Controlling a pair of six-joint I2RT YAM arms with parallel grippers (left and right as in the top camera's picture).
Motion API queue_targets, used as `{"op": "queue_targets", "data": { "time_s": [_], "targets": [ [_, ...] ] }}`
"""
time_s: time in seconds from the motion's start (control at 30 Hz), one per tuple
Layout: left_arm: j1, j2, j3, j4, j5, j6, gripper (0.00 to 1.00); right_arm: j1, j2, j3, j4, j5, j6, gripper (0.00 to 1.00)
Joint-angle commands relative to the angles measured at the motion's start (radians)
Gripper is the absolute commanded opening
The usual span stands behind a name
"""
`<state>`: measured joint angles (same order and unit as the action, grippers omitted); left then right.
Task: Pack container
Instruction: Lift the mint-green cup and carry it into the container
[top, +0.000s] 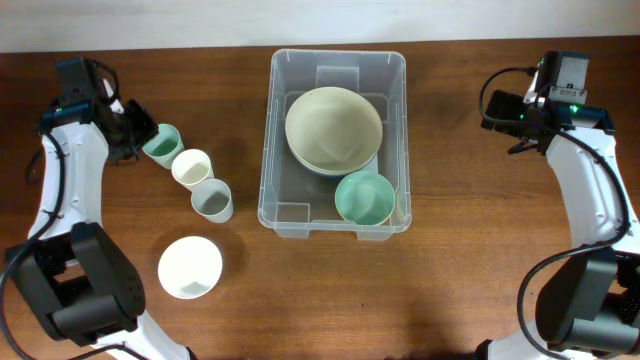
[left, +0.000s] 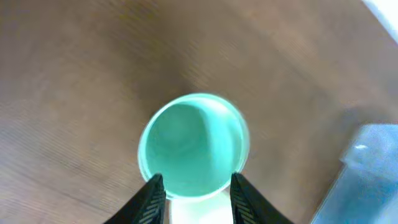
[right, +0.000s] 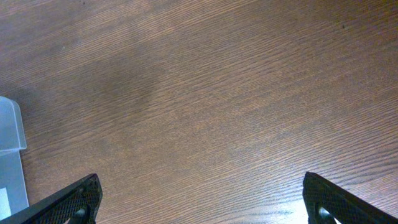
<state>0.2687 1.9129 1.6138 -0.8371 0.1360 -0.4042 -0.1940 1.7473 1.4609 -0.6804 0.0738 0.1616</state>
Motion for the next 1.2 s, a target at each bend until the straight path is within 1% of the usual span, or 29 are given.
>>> {"op": "queue_targets", "data": {
  "time_s": [0.0,0.23,0.3,0.33,0.37,0.5,0.67,0.87,1.1,1.17],
  "targets": [
    [0.005,-0.014,-0.011,-0.024,-0.066,0.016,0.36,-0.003,-0.024,0.011,0.003,0.010,0.008,0.99],
    [0.008,-0.014,-0.056,-0.010,-0.066,0.015,0.36,-0.003,-0.024,0.011,0.003,0.010,0.008,0.99],
    [0.007,-0.014,-0.064,-0.009,-0.066,0.015,0.37,-0.003,-0.024,0.011,0.003,0.010,0.008,0.99],
    [0.007,-0.012,-0.069,-0.009,-0.066,0.015,0.41,-0.003,-0.024,0.011,0.003,0.010,0.008,0.99],
    [0.007,-0.011,-0.073,-0.009,-0.066,0.015,0.42,-0.003,-0.024,0.011,0.003,0.010,0.008,0.99],
    [0.007,-0.010,-0.085,-0.001,-0.066,0.015,0.42,-0.003,-0.024,0.011,0.003,0.010,0.008,0.99],
    [0.007,-0.010,-0.115,0.038,-0.074,0.015,0.42,-0.003,-0.024,0.011,0.003,0.010,0.008,0.99],
    [0.007,-0.009,-0.175,0.121,-0.074,0.015,0.43,-0.003,-0.024,0.011,0.003,0.010,0.008,0.99],
    [0.007,-0.006,-0.180,0.162,-0.074,0.015,0.43,-0.003,-0.024,0.011,0.003,0.010,0.008,0.99],
    [0.007,0.000,-0.180,0.172,-0.074,0.015,0.45,-0.003,-0.024,0.011,0.003,0.010,0.008,0.99]
  ]
}}
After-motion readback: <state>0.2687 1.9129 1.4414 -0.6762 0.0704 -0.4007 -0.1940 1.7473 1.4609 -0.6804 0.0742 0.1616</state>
